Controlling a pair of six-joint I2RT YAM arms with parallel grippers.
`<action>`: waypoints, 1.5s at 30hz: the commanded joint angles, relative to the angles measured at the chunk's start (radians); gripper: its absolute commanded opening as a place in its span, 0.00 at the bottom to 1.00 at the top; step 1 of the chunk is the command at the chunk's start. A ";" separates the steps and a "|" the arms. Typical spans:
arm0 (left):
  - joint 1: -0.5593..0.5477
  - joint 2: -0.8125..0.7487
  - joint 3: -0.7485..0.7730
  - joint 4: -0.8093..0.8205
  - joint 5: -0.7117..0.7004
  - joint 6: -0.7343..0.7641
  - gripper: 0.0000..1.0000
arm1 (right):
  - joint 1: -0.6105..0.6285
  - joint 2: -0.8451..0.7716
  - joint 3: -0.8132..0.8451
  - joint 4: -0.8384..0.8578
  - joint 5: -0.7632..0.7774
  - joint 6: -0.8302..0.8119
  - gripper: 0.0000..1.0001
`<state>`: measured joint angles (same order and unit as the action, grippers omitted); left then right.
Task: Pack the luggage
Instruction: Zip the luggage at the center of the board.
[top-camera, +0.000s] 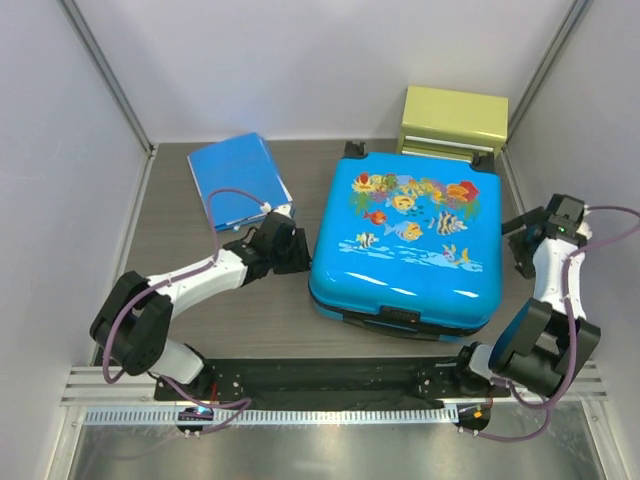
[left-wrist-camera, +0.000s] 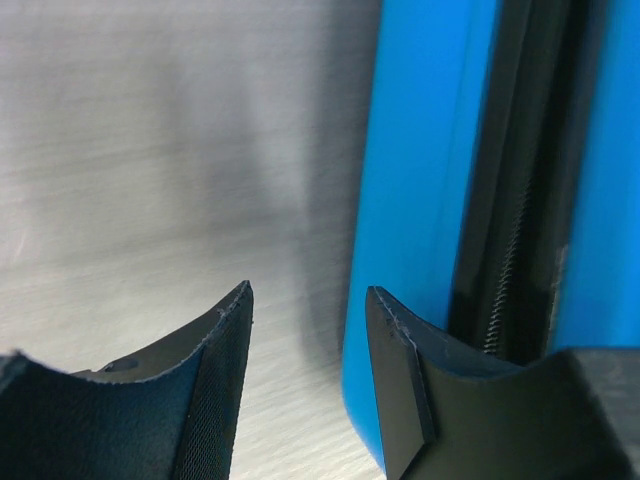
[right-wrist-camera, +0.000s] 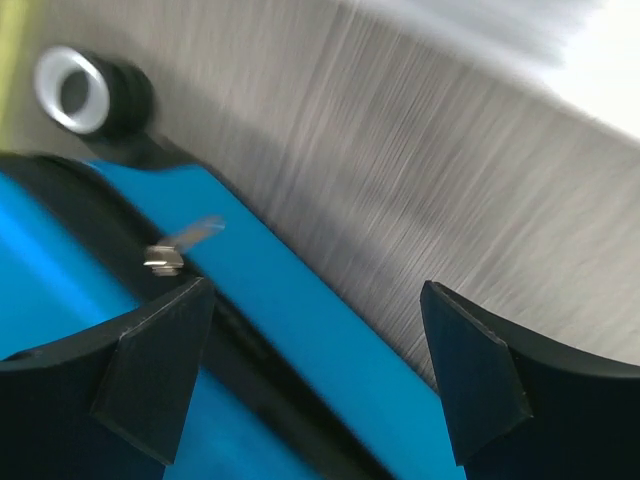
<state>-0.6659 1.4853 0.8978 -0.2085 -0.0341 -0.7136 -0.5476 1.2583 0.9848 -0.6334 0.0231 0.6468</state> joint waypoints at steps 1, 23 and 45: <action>0.000 -0.078 -0.091 0.058 0.025 -0.044 0.50 | 0.174 0.081 -0.084 -0.043 -0.349 -0.061 0.91; -0.069 -0.287 -0.198 0.052 -0.012 -0.093 0.51 | 0.637 0.411 0.270 0.038 -0.272 0.050 0.90; -0.173 -0.074 0.001 0.098 -0.001 -0.101 0.52 | 0.270 -0.184 0.051 -0.334 -0.140 0.093 0.90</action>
<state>-0.7811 1.3529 0.7933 -0.3088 -0.1070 -0.8364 -0.3042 1.1652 1.1740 -0.8101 -0.0570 0.7383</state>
